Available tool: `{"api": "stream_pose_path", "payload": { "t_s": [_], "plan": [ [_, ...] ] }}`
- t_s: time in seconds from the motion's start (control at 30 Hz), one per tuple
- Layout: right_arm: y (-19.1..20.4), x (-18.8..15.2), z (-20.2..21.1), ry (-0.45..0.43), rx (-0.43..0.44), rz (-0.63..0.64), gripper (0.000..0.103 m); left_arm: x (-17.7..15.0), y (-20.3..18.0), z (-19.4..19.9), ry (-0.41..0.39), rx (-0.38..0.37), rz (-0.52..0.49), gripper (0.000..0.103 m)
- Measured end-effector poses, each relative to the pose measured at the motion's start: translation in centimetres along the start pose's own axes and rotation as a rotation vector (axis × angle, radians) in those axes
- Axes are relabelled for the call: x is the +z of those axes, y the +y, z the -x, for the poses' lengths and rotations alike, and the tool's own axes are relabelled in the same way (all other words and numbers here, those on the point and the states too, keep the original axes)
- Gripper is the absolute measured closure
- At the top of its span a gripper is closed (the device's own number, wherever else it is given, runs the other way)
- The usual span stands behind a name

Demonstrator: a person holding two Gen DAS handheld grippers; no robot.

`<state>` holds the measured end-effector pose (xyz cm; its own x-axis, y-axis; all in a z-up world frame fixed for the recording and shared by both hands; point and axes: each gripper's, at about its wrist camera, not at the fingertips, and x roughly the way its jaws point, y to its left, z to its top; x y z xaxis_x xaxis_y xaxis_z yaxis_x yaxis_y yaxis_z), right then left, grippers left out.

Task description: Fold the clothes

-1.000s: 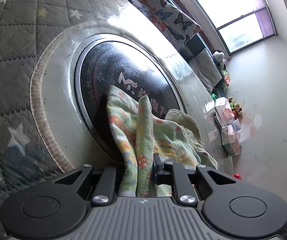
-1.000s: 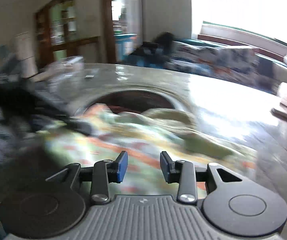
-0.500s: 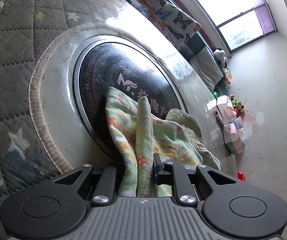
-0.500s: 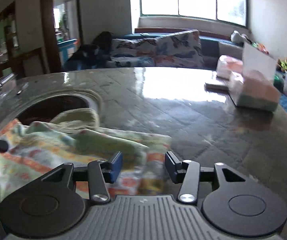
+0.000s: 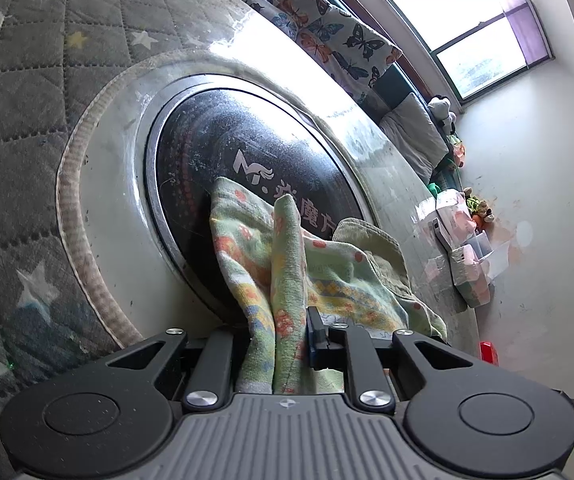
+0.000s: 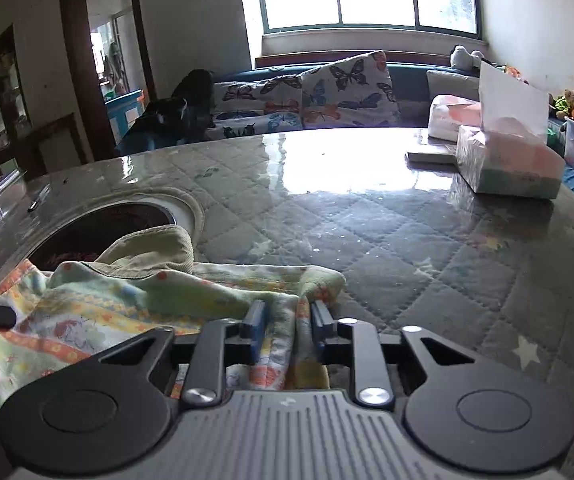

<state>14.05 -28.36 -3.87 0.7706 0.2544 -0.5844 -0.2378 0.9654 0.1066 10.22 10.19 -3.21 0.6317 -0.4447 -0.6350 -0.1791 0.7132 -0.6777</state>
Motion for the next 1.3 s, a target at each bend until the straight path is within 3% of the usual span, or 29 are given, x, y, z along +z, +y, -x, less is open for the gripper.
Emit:
{"api": "stream_pose_path", "payload": {
  "t_s": [0.13,0.43,0.73,0.97,1.17,1.2,1.23,1.3],
  "plan": [
    [-0.1,0.3,1.0,-0.032,-0.010,-0.005,0.094,0.2,-1.2,-0.1,-0.006,-0.007,-0.042,0.086],
    [-0.9,1.3,3.6,-0.109,-0.049,-0.012,0.095,0.6,-4.7,-0.7,-0.014,-0.030,-0.153,0.092],
    [-6.0,3.5,7.6,-0.184,-0.201,-0.033,0.095,0.3,-12.4,-5.4,0.040,-0.091,-0.294,0.092],
    [-9.8,2.4,7.4,-0.148,-0.274,-0.077,0.095,-0.9,-14.9,-9.4,0.100,-0.083,-0.352,0.091],
    [-12.1,-0.4,4.2,-0.031,-0.319,-0.125,0.094,-2.0,-14.2,-11.2,0.130,0.014,-0.384,0.075],
    [-12.3,-0.7,3.9,-0.023,-0.328,-0.132,0.093,-2.0,-14.1,-11.1,0.125,0.024,-0.389,0.071],
    [-12.4,-0.8,4.0,-0.028,-0.333,-0.139,0.092,-1.9,-14.0,-10.9,0.113,0.037,-0.396,0.059],
    [-12.6,-0.8,4.4,-0.045,-0.341,-0.153,0.091,-1.4,-14.1,-10.1,0.073,0.067,-0.418,0.054]
  ]
}}
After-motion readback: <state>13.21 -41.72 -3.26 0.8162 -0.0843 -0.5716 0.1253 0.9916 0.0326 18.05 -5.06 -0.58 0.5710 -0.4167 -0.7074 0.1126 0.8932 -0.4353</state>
